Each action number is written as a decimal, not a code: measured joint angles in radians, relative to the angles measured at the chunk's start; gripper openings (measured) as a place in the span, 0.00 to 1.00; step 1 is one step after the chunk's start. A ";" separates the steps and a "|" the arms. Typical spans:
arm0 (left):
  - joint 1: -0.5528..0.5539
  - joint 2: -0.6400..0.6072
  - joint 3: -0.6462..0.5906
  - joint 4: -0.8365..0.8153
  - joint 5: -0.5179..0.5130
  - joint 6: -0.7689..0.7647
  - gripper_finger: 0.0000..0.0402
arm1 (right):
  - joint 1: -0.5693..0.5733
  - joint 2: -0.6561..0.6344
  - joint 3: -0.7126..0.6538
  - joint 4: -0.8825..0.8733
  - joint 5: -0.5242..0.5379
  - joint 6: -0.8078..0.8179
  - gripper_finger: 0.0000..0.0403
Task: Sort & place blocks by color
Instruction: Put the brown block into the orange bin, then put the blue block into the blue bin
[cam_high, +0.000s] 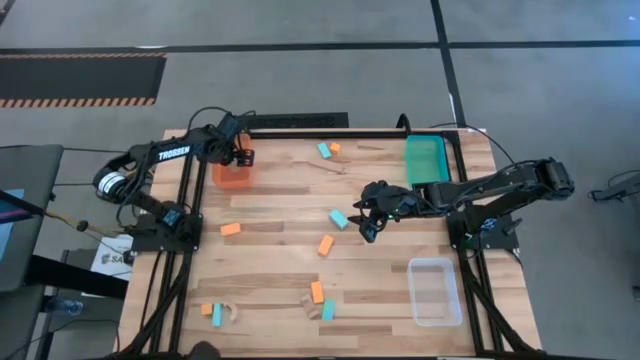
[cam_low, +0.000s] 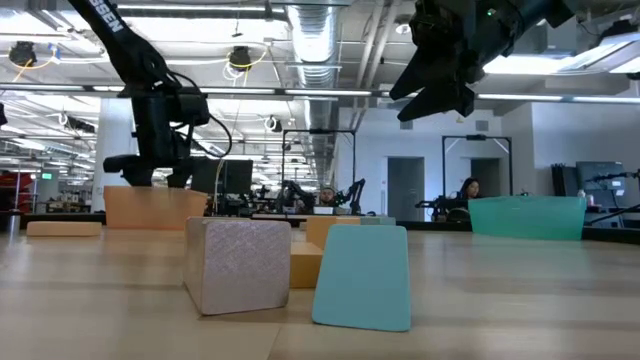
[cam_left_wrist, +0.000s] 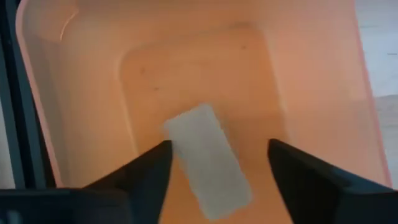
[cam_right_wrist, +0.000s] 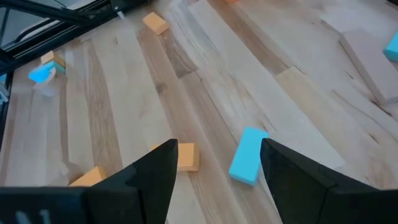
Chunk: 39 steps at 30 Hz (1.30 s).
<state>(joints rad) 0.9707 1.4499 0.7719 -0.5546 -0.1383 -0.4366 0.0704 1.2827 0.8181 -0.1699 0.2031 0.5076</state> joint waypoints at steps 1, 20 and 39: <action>0.000 -0.005 0.000 -0.001 0.001 0.008 0.71 | 0.000 0.000 0.000 0.000 0.000 0.000 0.63; -0.297 -0.391 0.028 -0.059 0.304 0.168 0.89 | 0.000 0.000 0.000 0.019 0.001 -0.002 0.63; -0.842 -0.345 -0.032 0.135 0.327 0.088 0.88 | -0.002 0.000 0.000 0.198 0.005 -0.037 0.63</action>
<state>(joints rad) 0.1287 1.1050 0.7400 -0.4197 0.1884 -0.3485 0.0681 1.2823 0.8181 0.0285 0.2077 0.4704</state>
